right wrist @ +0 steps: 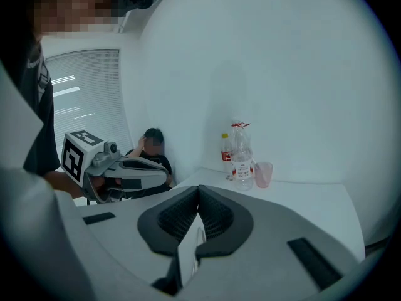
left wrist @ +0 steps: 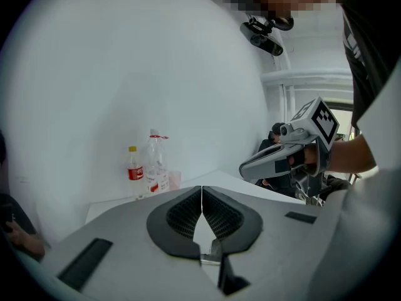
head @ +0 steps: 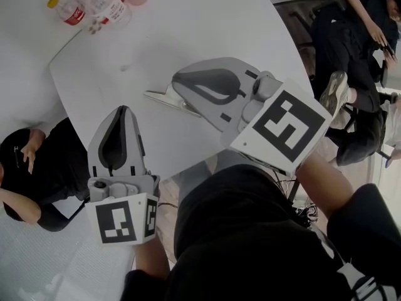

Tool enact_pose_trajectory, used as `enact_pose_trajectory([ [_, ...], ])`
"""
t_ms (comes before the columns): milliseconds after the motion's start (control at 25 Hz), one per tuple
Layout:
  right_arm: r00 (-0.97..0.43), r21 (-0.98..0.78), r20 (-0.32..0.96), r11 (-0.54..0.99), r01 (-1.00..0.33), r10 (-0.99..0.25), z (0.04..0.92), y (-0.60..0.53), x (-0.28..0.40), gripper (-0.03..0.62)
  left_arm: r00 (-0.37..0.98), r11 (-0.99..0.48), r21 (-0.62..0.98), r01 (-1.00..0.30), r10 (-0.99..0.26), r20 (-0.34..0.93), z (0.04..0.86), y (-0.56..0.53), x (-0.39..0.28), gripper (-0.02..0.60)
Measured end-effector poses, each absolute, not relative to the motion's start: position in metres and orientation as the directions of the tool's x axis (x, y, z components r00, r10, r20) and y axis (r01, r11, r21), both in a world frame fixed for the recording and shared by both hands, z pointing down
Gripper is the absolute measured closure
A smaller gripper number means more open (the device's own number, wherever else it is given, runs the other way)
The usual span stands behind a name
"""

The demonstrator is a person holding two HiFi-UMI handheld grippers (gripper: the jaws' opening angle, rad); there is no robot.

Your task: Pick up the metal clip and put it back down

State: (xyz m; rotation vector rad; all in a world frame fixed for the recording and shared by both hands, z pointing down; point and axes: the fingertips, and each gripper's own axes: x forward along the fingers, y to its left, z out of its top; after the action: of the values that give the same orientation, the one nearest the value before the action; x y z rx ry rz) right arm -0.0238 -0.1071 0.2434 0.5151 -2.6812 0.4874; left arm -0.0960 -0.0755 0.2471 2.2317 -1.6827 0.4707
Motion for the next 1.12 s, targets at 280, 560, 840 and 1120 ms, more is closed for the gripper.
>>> enact_pose_trajectory([
  [280,-0.873,-0.211,0.371,0.886,-0.412,-0.317,0.209,-0.109,-0.020,0.574,0.273,-0.284,0.034,-0.958,-0.870,0.410,0.222,-0.067,-0.087,0.558],
  [560,-0.884,-0.172,0.319,0.896,-0.409,-0.342,0.171,-0.111,-0.018,0.574,0.277,-0.298,0.003,-0.955,-0.885,0.374,0.192,-0.067,-0.084,0.558],
  [840,-0.881,-0.131,0.299,0.899,-0.417,-0.365,0.148,-0.112,-0.013,0.574,0.244,-0.272,-0.034,-0.962,-0.907,0.342,0.169,-0.070,-0.097,0.558],
  [1120,-0.872,-0.087,0.274,0.893,-0.442,-0.405,0.131,-0.116,-0.011,0.574,0.244,-0.275,-0.056,-0.960,-0.916,0.319,0.159,-0.068,-0.106,0.558],
])
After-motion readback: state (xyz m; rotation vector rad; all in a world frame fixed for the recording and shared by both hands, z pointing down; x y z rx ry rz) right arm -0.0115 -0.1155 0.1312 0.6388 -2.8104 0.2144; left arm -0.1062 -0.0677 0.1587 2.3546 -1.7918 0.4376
